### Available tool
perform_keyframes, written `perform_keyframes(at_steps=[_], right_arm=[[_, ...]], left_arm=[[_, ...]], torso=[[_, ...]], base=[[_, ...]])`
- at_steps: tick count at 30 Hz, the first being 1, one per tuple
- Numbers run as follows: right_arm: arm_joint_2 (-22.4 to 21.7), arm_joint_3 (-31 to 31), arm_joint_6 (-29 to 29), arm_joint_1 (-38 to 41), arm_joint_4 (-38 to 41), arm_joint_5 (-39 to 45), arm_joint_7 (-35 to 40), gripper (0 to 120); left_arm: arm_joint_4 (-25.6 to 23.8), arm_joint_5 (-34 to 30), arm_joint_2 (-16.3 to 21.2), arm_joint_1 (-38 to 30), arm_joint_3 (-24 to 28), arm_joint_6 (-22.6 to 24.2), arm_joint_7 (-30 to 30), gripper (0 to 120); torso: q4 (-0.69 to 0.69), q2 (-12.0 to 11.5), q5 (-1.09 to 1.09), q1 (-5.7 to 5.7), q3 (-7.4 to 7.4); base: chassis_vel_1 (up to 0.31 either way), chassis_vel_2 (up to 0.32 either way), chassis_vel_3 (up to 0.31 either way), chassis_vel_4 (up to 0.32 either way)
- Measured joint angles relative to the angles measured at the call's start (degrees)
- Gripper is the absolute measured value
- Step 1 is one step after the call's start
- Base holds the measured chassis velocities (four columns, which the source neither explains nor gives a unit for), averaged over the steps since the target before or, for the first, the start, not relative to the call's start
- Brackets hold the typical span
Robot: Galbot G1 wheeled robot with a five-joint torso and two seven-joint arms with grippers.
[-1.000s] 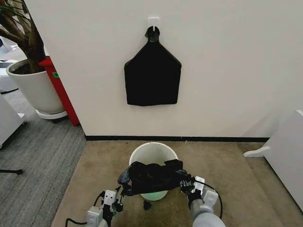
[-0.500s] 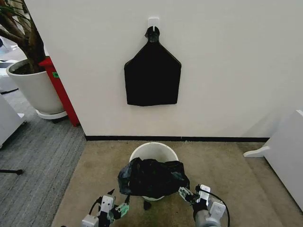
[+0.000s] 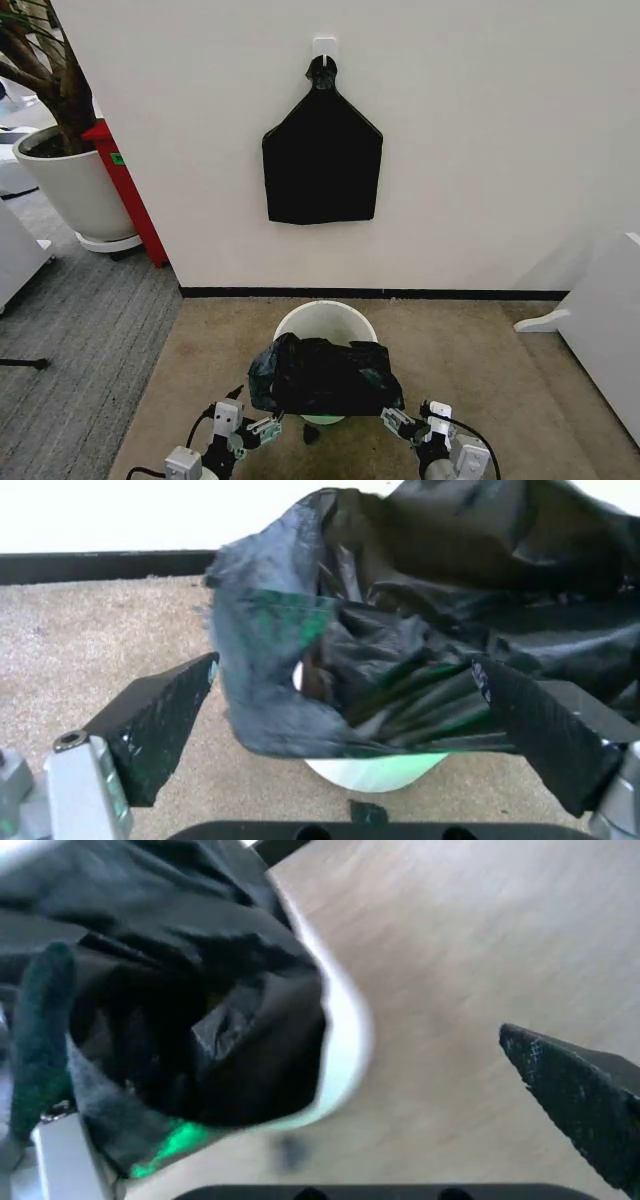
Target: Place the garbage bag over the trash bin.
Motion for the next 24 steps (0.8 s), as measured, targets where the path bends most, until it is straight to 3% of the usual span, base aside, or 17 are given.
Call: perform_keyframes(at_steps=[2, 8, 12, 15, 16, 19, 24], right_arm=[[0.5, 1.7, -0.3, -0.1, 2.1, 7.8, 0.2, 100], [-0.5, 5.7, -2.6, -1.6, 4.4, 15.8, -1.6, 100], [-1.0, 5.1, -2.9, -1.4, 1.9, 11.3, -3.2, 100], [-1.1, 3.4, -2.4, -1.1, -2.3, 1.8, -5.5, 100], [-1.0, 2.8, 0.6, -1.5, -4.9, -4.4, -9.9, 100], [-0.7, 3.0, 2.3, -2.2, -5.4, -4.5, -14.0, 100], [-1.0, 3.5, 0.4, -3.3, -2.7, 3.7, -15.4, 100]], left_arm=[[-0.3, 0.0, -0.3, 0.1, 0.0, 0.1, 0.0, 100], [-0.9, 0.1, -0.6, 0.4, 0.0, 0.1, 0.0, 100], [-1.1, 0.0, -0.9, 0.1, 0.2, 0.4, 0.0, 100], [-0.9, 0.0, -1.1, -0.3, 0.6, 0.6, 0.2, 100], [-0.6, -0.1, -1.2, -0.5, 0.7, 0.7, 0.2, 100], [-0.5, -0.1, -1.2, -0.7, 0.7, 0.7, 0.3, 100], [0.1, -0.2, -1.5, -0.9, 0.7, 0.7, 0.6, 100]], torso=[[0.00, 0.0, 0.00, 0.00, 0.00], [-0.01, 0.0, -0.01, 0.00, 0.00], [-0.01, 0.0, -0.01, 0.00, 0.00], [-0.01, 0.0, 0.00, 0.00, 0.00], [-0.01, 0.0, 0.01, 0.00, 0.00], [-0.01, 0.0, 0.00, 0.00, 0.00], [-0.01, 0.0, 0.00, 0.00, 0.00]], base=[[0.000, 0.000, 0.000, 0.000], [0.000, 0.000, 0.000, 0.000], [0.000, 0.000, 0.000, 0.000], [0.000, 0.000, 0.000, 0.000], [0.000, 0.000, 0.000, 0.000], [0.000, 0.000, 0.000, 0.000], [0.000, 0.000, 0.000, 0.000]])
